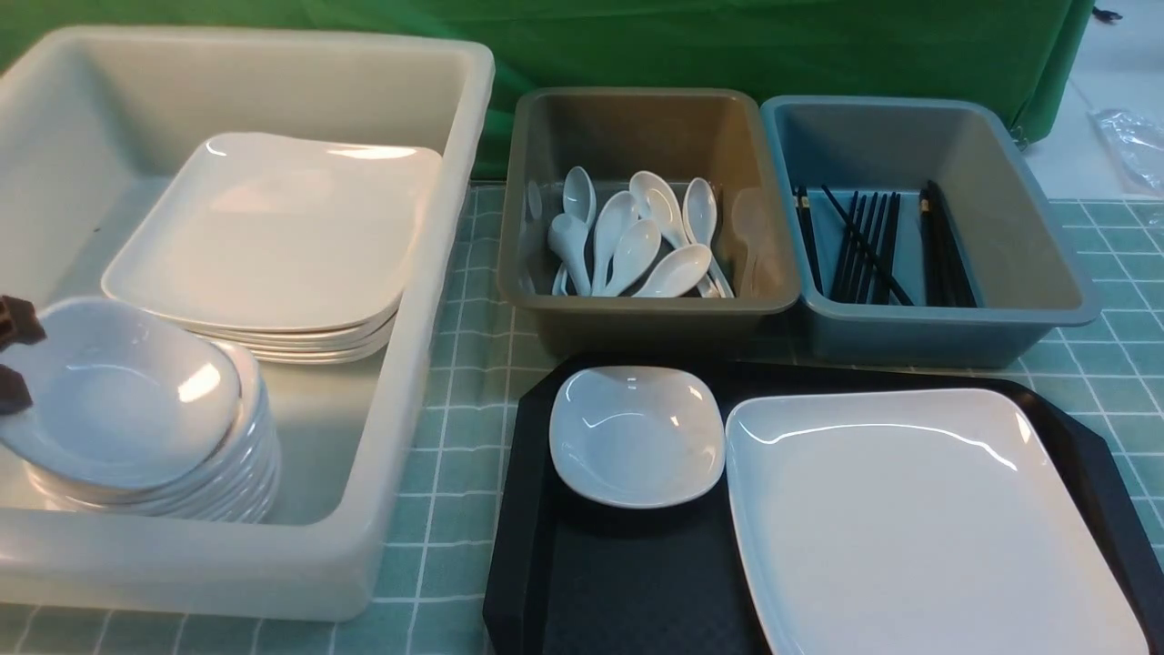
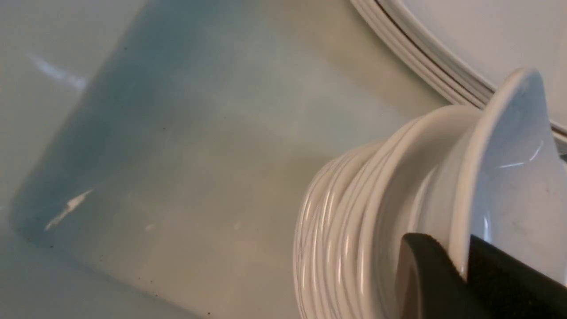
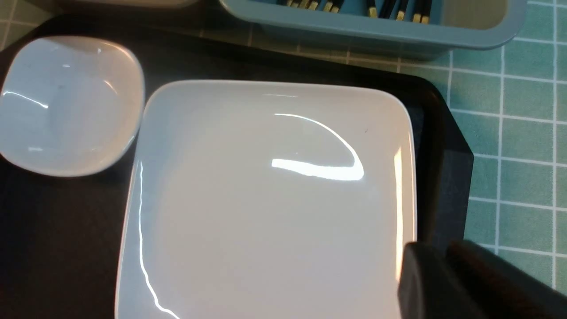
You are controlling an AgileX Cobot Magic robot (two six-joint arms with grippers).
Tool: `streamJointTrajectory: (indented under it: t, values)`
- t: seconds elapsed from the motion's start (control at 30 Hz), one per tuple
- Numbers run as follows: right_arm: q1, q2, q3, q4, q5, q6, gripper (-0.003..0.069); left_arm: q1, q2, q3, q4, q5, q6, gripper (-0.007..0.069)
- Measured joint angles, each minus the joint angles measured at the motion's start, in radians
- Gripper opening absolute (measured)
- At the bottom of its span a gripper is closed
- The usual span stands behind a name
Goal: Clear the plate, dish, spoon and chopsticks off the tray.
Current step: Use the left arm to put the small plate into the large storage box on the left
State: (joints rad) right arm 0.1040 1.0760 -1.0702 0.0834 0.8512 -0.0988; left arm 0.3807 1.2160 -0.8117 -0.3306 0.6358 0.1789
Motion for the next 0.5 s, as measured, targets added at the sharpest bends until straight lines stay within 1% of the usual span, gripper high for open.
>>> streamJointTrajectory:
  t: [0.03,0.07,0.1,0.2,0.23,0.27,0.33,0.4,0.5]
  values:
    - [0.000,0.000,0.000,0.000,0.000,0.000,0.0107,0.000,0.007,0.000,-0.002,0.004,0.008,0.0117]
    - [0.000,0.000,0.000,0.000,0.000,0.000,0.0108,0.000,0.009,0.000,-0.002,0.011,0.014,0.0166]
    - [0.000,0.000,0.000,0.000,0.000,0.000,0.0108,0.000,0.009,0.000,0.000,0.013,0.015,0.0175]
    - [0.000,0.000,0.000,0.000,0.000,0.000,0.0111,0.000,0.000,-0.030,0.014,0.048,0.022,0.0329]
    - [0.000,0.000,0.000,0.001,0.000,0.000,0.0115,0.000,-0.014,-0.065,0.016,0.077,0.029,0.0412]
    - [0.000,0.000,0.000,0.002,0.000,0.000,0.0118,-0.003,-0.030,-0.107,0.017,0.106,0.031,0.0473]
    - [0.000,0.000,0.000,0.008,0.000,0.000,0.0119,-0.029,-0.056,-0.165,0.018,0.161,0.032,0.0535]
    - [0.000,0.000,0.000,0.015,-0.002,0.000,0.0123,-0.098,-0.077,-0.205,0.018,0.186,0.030,0.0542]
    - [0.000,0.000,0.000,0.020,-0.011,0.000,0.0127,-0.200,-0.083,-0.219,0.040,0.199,0.007,0.0499]
